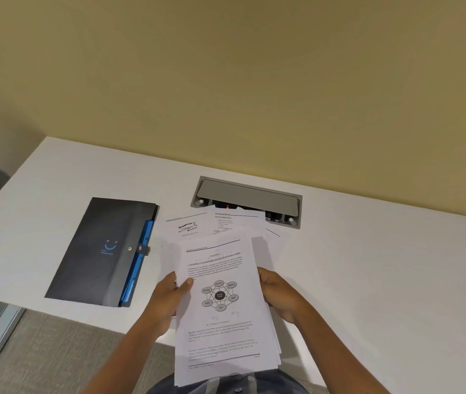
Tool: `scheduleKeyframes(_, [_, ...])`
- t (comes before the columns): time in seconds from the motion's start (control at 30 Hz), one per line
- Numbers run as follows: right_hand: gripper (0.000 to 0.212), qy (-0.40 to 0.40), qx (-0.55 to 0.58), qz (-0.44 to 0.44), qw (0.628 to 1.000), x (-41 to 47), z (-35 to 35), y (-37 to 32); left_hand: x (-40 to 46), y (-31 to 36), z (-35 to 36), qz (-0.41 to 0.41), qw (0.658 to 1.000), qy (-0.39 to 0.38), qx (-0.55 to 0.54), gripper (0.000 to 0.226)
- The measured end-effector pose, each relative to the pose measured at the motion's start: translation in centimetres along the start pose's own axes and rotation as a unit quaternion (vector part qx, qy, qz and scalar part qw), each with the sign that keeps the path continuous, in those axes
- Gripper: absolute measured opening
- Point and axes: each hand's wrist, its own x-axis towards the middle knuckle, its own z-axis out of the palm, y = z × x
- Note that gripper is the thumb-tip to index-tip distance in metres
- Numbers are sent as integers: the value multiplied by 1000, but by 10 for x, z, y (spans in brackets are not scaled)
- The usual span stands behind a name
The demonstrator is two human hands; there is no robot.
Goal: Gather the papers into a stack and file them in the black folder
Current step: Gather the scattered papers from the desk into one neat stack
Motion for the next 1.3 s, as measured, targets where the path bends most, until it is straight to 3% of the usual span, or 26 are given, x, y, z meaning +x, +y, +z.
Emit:
scheduleKeyframes(0.1, [32,52,-38,42,997,9,2,-4,2,-7,-7,-3,1000,20,-10,29])
scheduleKeyframes(0.2, [30,229,-128,42,964,26,0,3,4,-16,-16,-12,998,57,-16,27])
scheduleKeyframes(0.27, [61,314,-204,74,924,35,-1,11,3,-23,-23,-15,997,77,-26,27])
scheduleKeyframes(0.33, [96,337,-246,118,901,41,4,15,1,-29,-29,-17,996,81,-35,27])
scheduleKeyframes(0.43, [110,355,-309,156,869,51,19,15,-2,-34,-36,-22,994,93,-52,23])
scheduleKeyframes(0.6, [97,372,-346,177,843,68,42,15,0,-32,-45,-35,990,112,-81,14])
scheduleKeyframes(0.8, [91,395,-195,160,883,71,34,19,3,-23,-42,-21,989,115,-86,8])
scheduleKeyframes(0.93, [87,401,-146,141,893,69,30,24,6,-21,-39,-19,990,120,-76,25])
scheduleKeyframes(1.2, [71,378,-201,139,893,69,26,25,11,-18,-40,-16,991,113,-72,30])
scheduleKeyframes(1.3, [54,388,-228,139,882,67,25,23,10,-17,-41,-8,992,106,-66,25])
